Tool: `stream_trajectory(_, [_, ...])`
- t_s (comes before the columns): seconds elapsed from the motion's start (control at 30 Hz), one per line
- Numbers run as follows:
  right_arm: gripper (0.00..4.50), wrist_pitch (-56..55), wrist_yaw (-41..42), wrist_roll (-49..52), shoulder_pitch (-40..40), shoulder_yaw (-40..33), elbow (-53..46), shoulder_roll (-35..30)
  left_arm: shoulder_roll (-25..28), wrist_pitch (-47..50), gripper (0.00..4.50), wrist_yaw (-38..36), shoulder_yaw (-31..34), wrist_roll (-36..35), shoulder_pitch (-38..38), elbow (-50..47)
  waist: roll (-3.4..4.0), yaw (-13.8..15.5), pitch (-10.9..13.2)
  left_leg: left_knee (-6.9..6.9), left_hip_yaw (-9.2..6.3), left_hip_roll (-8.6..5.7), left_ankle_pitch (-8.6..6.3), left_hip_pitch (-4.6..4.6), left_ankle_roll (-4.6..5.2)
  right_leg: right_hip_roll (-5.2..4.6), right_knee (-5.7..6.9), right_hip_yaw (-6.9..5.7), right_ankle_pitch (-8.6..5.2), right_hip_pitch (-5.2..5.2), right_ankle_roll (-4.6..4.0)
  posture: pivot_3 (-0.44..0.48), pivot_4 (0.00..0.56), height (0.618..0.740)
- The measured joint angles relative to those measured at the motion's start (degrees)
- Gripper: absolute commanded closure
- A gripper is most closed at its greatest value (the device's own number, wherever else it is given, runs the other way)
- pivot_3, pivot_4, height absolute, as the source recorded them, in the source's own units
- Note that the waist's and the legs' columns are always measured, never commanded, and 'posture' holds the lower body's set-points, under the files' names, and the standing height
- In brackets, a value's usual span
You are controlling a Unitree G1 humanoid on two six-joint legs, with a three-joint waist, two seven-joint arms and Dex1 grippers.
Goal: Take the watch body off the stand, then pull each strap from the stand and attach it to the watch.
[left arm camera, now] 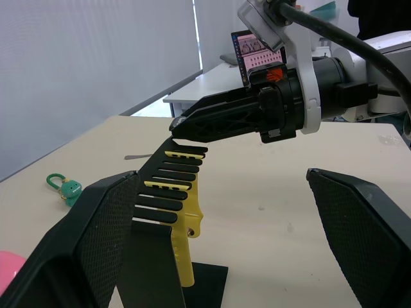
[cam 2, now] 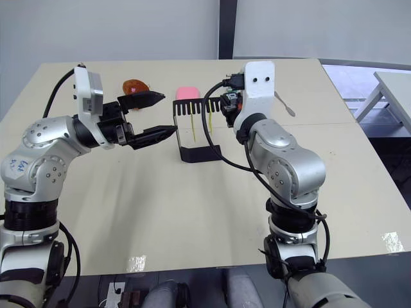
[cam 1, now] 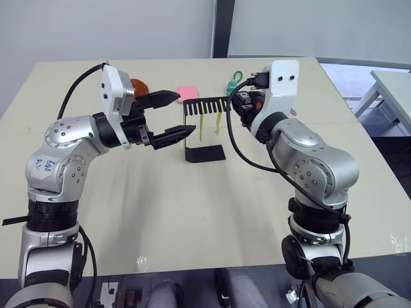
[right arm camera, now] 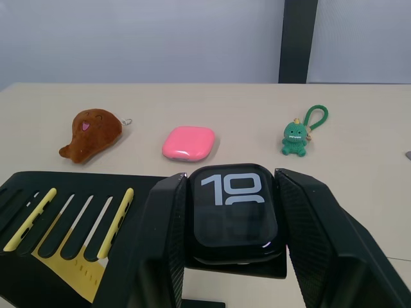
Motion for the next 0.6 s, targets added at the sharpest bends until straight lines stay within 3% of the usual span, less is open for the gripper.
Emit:
stream_trajectory(0.2, [2.90, 0.5, 1.3, 0.3, -1.0, -0.8, -0.5, -0.7, 0.0, 0.0, 0.00, 0.0, 0.0, 0.0, 0.0, 0.0, 0.00, 0.0, 0.0, 0.00, 0.00, 0.00, 0.00, 0.00, 0.00, 0.00, 0.00, 0.00, 0.00, 0.00, 0.00, 0.000, 0.150, 0.740])
stream_trajectory(0.37, [2.90, 3.1, 5.9, 4.2, -0.7, -4.2, -6.5, -5.9, 0.2, 1.2, 0.00, -0.4, 0.8, -1.1, 0.0, -0.4, 0.01, 0.1, 0.0, -0.02, -0.03, 0.00, 0.00, -0.03, 0.00, -0.01, 0.00, -0.02, 0.00, 0.00, 0.00, 0.000, 0.150, 0.740])
stream_trajectory(0.47, [2.90, 5.7, 10.9, 8.8, 4.5, -7.9, -12.2, -11.5, 2.1, 4.3, 0.00, -2.5, 1.0, -3.8, 1.8, -3.6, 0.01, 0.2, 0.0, -0.12, -0.06, 0.01, 0.00, -0.04, 0.00, 0.00, -0.01, -0.03, 0.00, 0.01, 0.00, 0.000, 0.150, 0.740])
stream_trajectory(0.6, [2.90, 9.1, 16.9, 14.1, 17.0, -15.2, -17.9, -19.3, 5.2, 6.2, 0.00, -6.5, 0.5, -5.2, 8.3, -8.4, 0.01, 0.3, 0.0, -0.15, -0.06, 0.00, -0.02, -0.05, 0.01, 0.00, -0.21, -0.01, 0.00, 0.02, 0.00, 0.000, 0.150, 0.740])
